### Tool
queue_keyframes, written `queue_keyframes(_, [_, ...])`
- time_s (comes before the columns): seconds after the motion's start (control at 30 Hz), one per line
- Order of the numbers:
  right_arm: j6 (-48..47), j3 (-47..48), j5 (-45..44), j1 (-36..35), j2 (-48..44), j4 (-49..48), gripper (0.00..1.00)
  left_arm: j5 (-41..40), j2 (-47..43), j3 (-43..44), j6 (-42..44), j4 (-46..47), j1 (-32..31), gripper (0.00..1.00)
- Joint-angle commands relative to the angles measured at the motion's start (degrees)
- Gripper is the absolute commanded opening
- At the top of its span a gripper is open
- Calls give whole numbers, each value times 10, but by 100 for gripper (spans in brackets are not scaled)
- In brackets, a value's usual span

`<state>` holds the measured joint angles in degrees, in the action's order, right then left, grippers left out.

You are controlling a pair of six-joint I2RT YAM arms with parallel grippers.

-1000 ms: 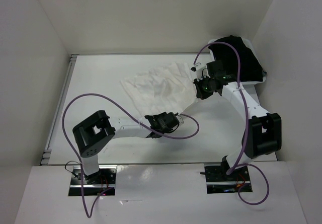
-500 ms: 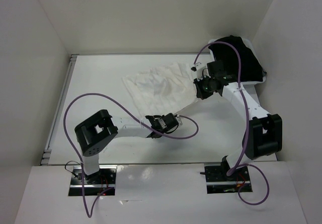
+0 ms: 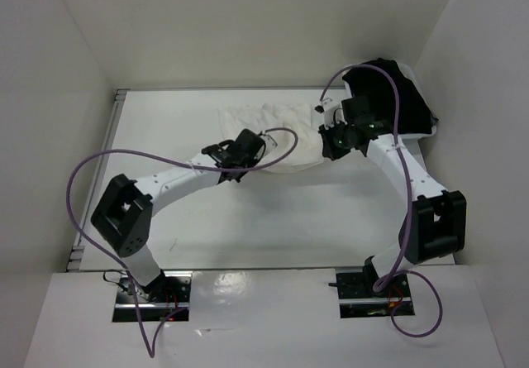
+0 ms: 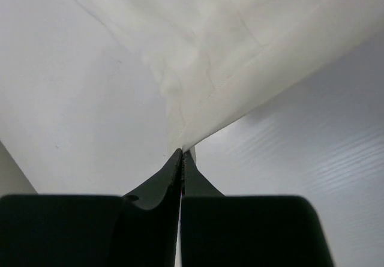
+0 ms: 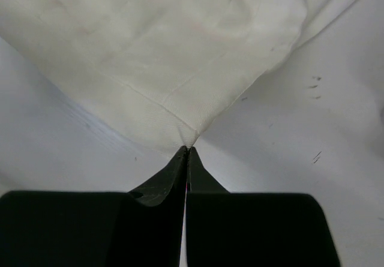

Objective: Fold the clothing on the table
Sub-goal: Flatten the skirt out

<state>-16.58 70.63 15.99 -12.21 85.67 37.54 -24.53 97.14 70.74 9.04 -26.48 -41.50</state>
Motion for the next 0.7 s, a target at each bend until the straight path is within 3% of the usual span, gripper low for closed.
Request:
queue_keyframes(0.0, [6,78,5,6,-38,5,0,11,-51,51,13,-49,5,0])
queue_keyframes(0.3, [24,293,83,6,22,81,0,40,-116,174,59,-92,31,0])
queue_keyframes(0.5, [2,353,131,6,2,126,0,37,-164,248,89,-150,31,0])
queue_keyframes(0.67, [-53,336,207,12,-70,162,0,203,-209,304,97,-214,70,0])
